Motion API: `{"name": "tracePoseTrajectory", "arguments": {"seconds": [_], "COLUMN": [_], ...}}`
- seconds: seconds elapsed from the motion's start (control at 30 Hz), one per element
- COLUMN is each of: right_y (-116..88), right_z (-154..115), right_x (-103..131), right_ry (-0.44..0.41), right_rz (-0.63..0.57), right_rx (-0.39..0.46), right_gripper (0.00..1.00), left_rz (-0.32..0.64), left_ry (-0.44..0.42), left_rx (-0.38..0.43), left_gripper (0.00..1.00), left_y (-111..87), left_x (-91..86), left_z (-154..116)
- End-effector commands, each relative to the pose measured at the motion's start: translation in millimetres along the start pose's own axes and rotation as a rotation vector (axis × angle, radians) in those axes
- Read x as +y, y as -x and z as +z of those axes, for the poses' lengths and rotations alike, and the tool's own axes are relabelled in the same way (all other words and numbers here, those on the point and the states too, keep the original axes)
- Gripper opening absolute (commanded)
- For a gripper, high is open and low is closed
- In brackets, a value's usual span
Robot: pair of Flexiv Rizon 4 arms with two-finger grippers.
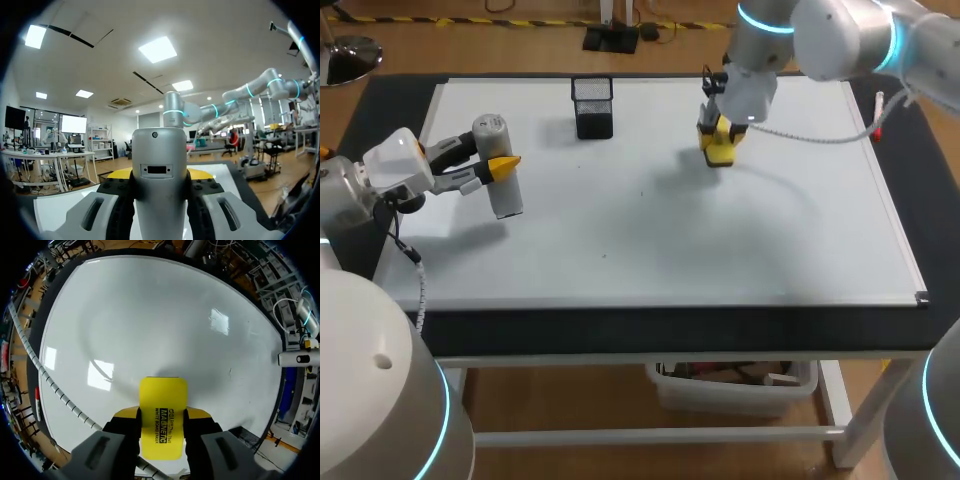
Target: Pick up the inspection probe, press it on each red-marked spot on the whiteboard one by one, put down the probe, pick up the eraser, and wipe off all the red marks.
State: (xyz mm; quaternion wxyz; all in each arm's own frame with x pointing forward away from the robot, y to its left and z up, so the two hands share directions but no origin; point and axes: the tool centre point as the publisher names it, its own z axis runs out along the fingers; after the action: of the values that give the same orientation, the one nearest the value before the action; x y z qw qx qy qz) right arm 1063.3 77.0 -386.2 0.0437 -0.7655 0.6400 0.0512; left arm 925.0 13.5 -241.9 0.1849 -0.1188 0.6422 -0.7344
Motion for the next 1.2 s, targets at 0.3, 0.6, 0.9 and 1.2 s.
{"name": "tracePoseTrajectory", "arguments": {"seconds": [0.3, 0.6, 0.9, 1.2], "right_y": [10, 9, 1, 0], "right_z": [13, 22, 30, 33], "right_x": [-78, -92, -95, -95], "right_ry": [0.147, 0.172, 0.181, 0.177], "right_rz": [0.021, 0.069, 0.116, 0.138], "right_rx": [0.049, 0.055, 0.095, 0.106], "right_gripper": [0.0, 0.0, 0.0, 0.0], "left_rz": [0.003, 0.003, 0.003, 0.003], "left_ry": [-0.003, -0.003, -0.003, -0.003], "left_rx": [-0.003, -0.003, -0.003, -0.003], "left_gripper": [0.0, 0.0, 0.0, 0.0], "left_y": [-0.5, -0.5, -0.5, -0.5], "left_x": [0.2, 0.2, 0.2, 0.2], "left_z": [1, 1, 1, 1]}}
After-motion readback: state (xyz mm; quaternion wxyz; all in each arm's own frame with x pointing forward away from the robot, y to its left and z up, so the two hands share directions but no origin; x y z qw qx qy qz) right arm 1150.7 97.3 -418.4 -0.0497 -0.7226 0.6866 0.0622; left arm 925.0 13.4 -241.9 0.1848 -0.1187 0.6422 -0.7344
